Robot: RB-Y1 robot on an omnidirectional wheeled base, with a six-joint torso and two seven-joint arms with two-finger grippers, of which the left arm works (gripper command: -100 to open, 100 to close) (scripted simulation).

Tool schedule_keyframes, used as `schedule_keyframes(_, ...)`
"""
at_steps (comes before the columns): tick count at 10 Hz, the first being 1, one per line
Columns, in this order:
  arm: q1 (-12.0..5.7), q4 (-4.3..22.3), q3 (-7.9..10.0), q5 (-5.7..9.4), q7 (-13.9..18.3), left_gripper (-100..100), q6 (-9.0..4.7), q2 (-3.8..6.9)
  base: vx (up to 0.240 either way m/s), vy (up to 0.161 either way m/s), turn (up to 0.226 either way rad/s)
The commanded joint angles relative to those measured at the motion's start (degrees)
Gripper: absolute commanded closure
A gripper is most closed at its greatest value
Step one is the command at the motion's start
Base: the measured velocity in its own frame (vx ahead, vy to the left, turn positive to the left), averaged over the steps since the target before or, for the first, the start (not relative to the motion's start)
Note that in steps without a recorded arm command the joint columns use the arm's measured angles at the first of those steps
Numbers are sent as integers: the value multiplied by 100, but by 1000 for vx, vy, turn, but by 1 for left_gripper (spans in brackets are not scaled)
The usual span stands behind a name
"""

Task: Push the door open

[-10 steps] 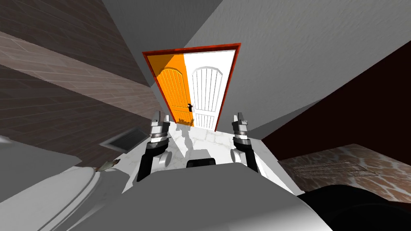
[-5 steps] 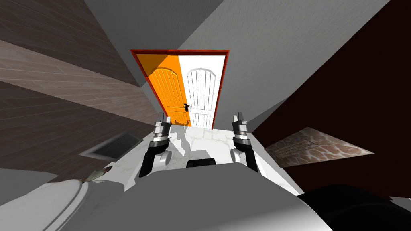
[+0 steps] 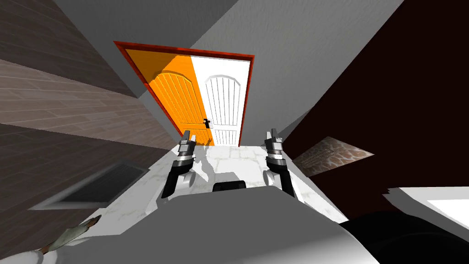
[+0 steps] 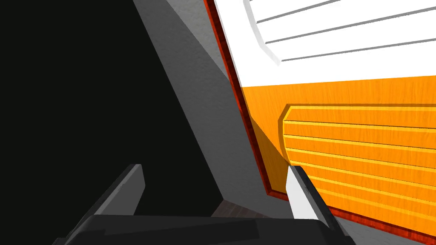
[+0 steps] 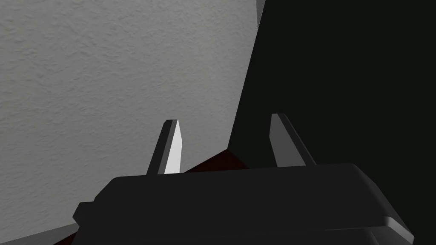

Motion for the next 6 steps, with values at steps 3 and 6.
schedule_keyframes(3,-178,338,99,13,-7,-100,48,85,35,114,-256)
schedule_keyframes(6,-324,620,179,23,-11,-100,71,139,0,109,-266)
